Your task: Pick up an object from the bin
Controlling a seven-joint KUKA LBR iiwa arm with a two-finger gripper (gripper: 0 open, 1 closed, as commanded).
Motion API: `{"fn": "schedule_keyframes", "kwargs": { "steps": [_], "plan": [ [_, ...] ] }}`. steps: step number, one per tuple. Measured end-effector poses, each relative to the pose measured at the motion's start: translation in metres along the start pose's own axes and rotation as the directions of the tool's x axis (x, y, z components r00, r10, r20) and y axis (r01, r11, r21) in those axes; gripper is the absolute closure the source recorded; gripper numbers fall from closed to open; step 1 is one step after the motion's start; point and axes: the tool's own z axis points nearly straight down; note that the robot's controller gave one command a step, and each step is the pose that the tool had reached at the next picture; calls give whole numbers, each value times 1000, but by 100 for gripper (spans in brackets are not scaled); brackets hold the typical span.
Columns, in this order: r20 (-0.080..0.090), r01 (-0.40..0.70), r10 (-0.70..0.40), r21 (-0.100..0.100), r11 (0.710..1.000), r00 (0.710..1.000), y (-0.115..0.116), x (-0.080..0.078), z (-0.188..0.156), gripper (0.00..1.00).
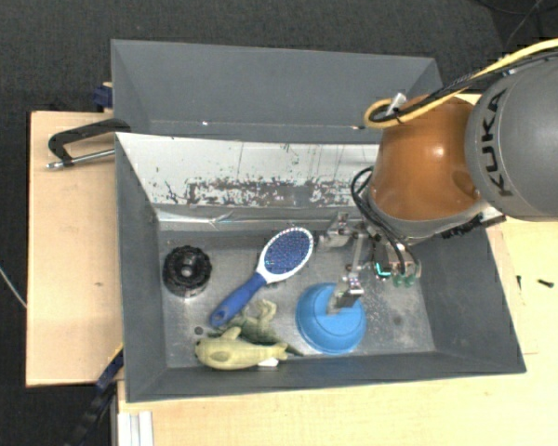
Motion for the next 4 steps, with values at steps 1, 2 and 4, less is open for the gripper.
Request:
{"fn": "schedule_keyframes", "kwargs": {
  "steps": [1, 2, 4],
  "plan": [
    [43, 215, -215, 4, 977, 976, 46, -74, 62, 0],
    [23, 399, -399, 3, 917, 917, 113, -75, 51, 0],
    [9, 789, -789, 7, 615, 615, 117, -76, 81, 0]
  ]
}}
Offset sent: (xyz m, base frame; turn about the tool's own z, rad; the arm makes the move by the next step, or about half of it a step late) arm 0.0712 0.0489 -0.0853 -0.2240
